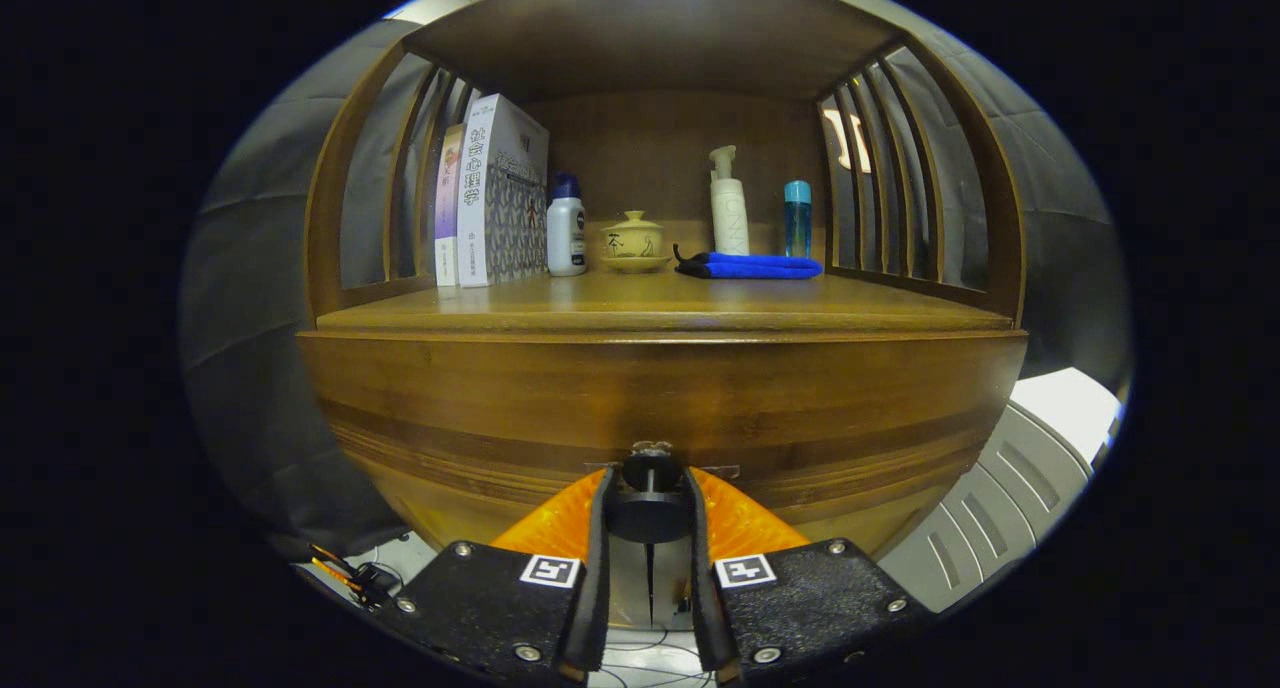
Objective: Pull open the drawer, take out the items inside it, and place them on the countertop above the cabinet.
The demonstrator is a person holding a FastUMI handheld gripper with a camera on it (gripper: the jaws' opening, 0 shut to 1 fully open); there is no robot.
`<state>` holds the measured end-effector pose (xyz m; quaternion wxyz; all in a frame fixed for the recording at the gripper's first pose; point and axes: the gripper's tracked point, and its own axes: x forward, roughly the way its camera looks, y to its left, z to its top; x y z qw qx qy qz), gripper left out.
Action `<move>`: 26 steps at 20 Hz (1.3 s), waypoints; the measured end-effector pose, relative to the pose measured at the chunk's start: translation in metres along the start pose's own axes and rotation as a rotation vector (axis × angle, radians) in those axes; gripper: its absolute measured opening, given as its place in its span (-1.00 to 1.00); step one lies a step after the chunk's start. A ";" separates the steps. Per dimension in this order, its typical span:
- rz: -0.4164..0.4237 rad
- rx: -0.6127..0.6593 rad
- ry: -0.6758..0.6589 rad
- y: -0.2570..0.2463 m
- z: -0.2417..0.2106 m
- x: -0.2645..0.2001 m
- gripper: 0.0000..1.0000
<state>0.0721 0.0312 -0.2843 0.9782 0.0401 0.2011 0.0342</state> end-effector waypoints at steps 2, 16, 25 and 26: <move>-0.002 0.039 0.005 0.001 -0.003 -0.012 -0.30; -0.022 0.035 0.047 0.003 -0.043 -0.109 -0.30; -0.044 0.037 0.079 0.011 -0.065 -0.159 -0.31; -0.044 0.028 0.082 0.011 -0.067 -0.162 -0.31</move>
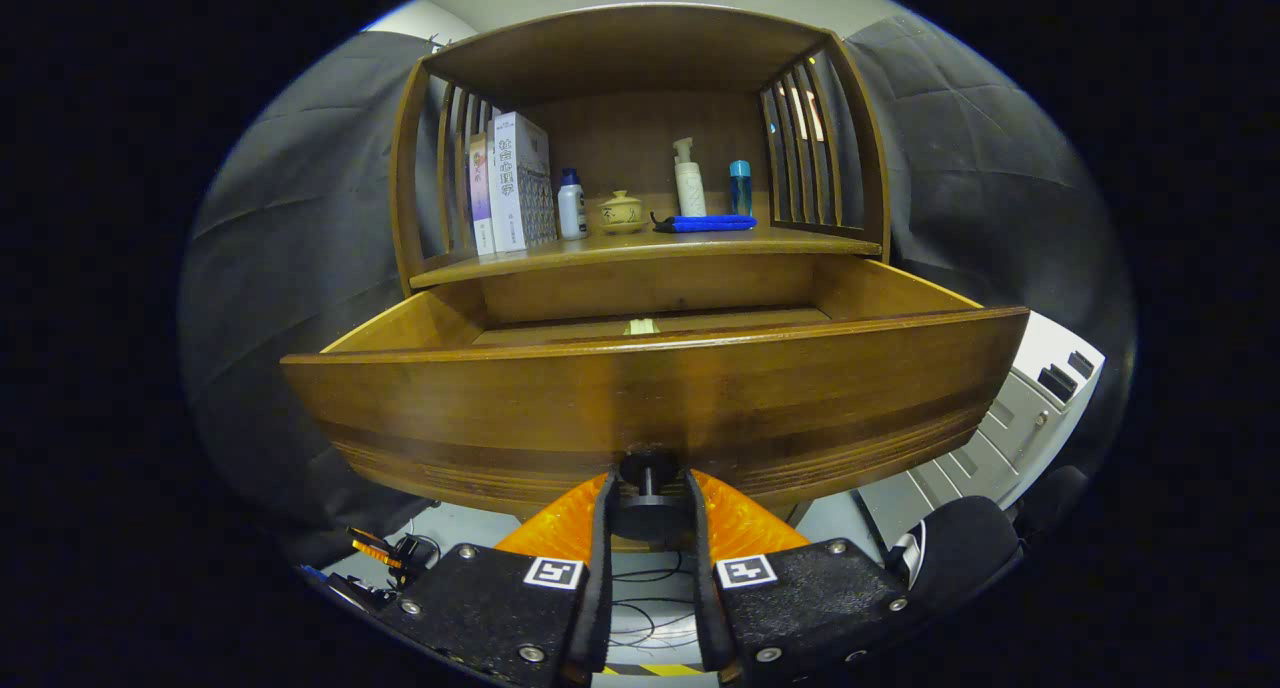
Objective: Pull open the drawer, take out the items inside it, and place them on the countertop above the cabinet.
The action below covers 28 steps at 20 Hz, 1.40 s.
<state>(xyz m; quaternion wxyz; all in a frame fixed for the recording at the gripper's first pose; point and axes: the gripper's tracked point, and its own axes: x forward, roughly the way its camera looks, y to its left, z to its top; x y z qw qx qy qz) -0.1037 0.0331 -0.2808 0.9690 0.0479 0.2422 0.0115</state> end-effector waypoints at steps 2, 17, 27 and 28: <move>0.009 -0.009 0.006 0.001 -0.004 -0.005 -0.30; 0.105 0.142 -0.190 0.016 0.076 -0.053 0.92; -0.021 0.025 -0.161 0.001 0.189 -0.007 0.91; -0.017 0.018 -0.158 0.003 0.198 0.001 0.91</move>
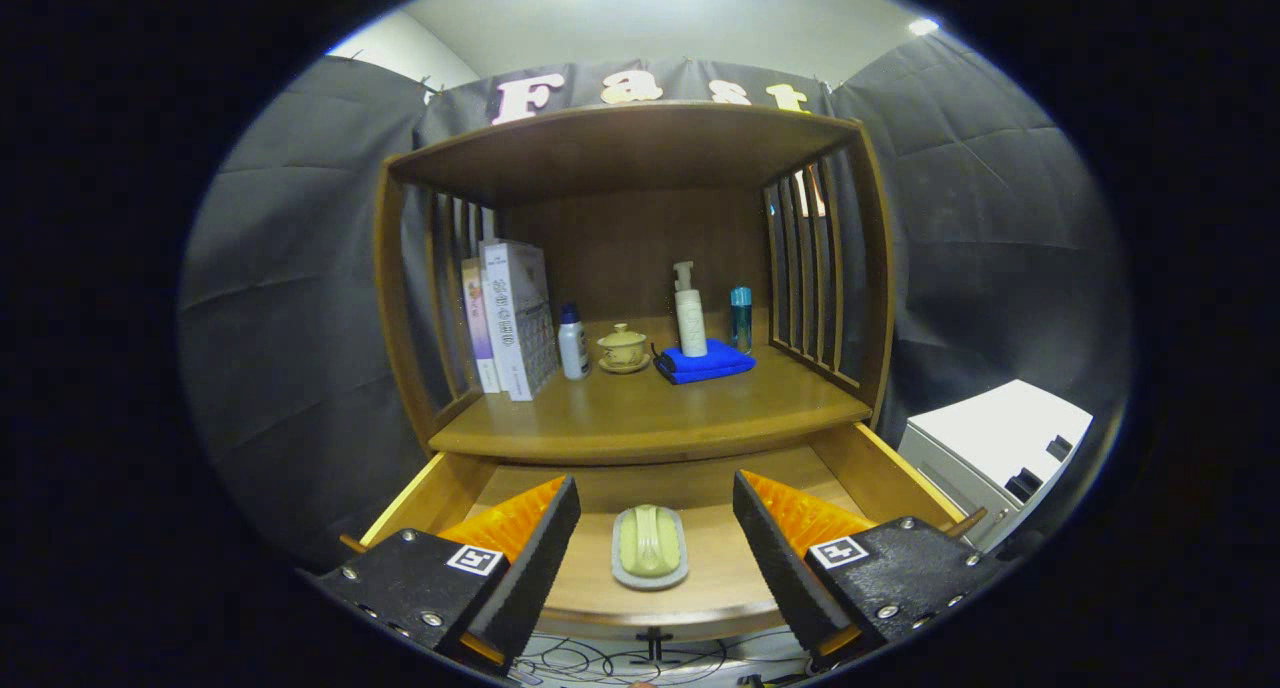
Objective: Pull open the drawer, take out the items inside it, and place them on the countertop above the cabinet.
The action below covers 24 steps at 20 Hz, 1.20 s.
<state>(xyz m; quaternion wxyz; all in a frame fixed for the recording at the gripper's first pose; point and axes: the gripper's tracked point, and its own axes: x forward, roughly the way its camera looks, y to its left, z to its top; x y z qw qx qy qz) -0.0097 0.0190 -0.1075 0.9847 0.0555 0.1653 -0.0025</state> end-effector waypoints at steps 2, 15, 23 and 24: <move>-0.010 0.016 0.035 -0.001 0.004 0.025 0.91; -0.158 -0.021 0.548 -0.009 -0.100 0.104 0.77; -0.148 -0.070 0.671 -0.006 -0.139 0.107 0.15; -0.138 -0.074 0.678 -0.004 -0.142 0.106 0.04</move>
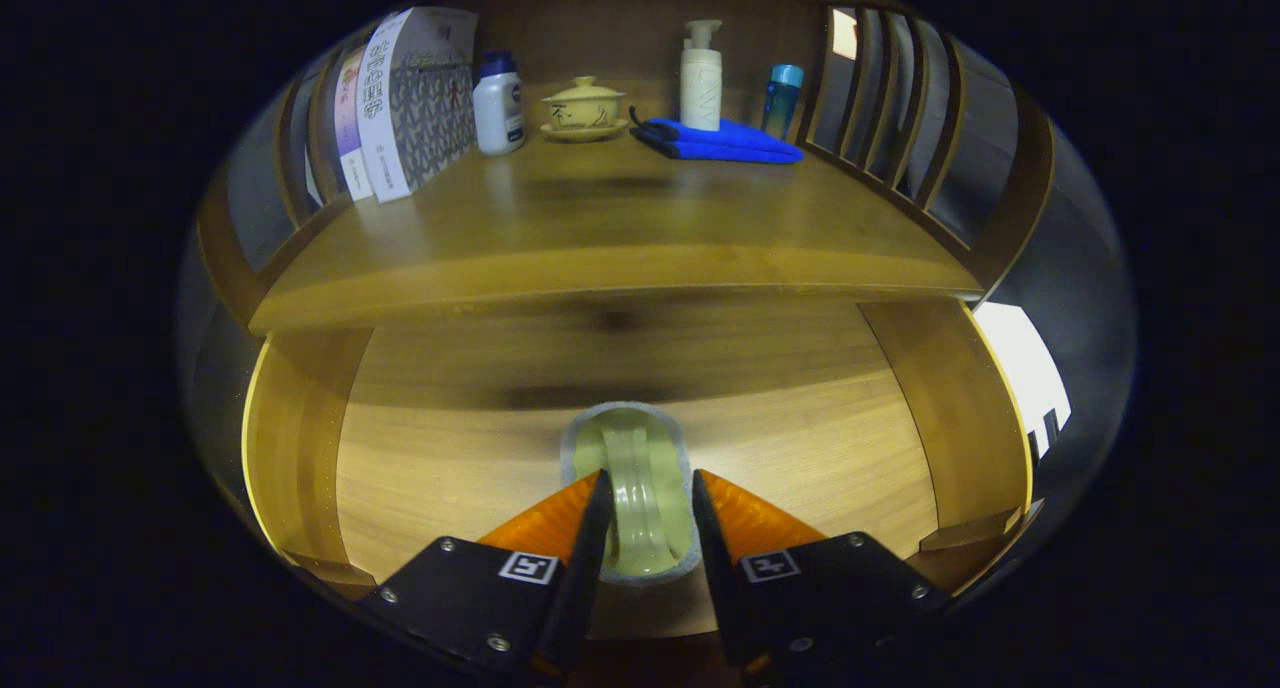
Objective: Pull open the drawer, take out the items inside it, and place them on the countertop above the cabinet.
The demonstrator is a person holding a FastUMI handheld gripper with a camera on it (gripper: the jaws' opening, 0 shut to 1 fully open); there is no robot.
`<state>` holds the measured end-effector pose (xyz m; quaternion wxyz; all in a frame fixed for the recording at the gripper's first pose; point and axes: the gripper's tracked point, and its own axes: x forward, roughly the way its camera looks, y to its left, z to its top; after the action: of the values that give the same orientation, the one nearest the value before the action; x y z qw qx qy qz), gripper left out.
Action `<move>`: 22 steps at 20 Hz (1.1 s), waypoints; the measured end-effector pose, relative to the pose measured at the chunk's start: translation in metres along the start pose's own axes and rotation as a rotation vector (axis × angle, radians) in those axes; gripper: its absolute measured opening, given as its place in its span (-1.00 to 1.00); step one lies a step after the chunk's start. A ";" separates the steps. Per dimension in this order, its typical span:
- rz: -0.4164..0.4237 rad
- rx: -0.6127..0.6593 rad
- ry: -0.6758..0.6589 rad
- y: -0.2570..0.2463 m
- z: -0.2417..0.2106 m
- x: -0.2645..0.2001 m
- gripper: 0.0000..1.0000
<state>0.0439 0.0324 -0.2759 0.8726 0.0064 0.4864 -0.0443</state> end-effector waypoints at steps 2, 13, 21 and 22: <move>0.008 -0.006 -0.003 0.001 -0.003 0.001 -0.29; 0.033 -0.011 -0.209 -0.007 -0.001 -0.060 -0.81; 0.062 0.062 -0.445 -0.020 0.093 -0.108 -0.81; 0.073 0.062 -0.465 -0.017 0.106 -0.107 -0.81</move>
<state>0.0762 0.0171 -0.1285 0.9616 0.0404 0.2701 -0.0280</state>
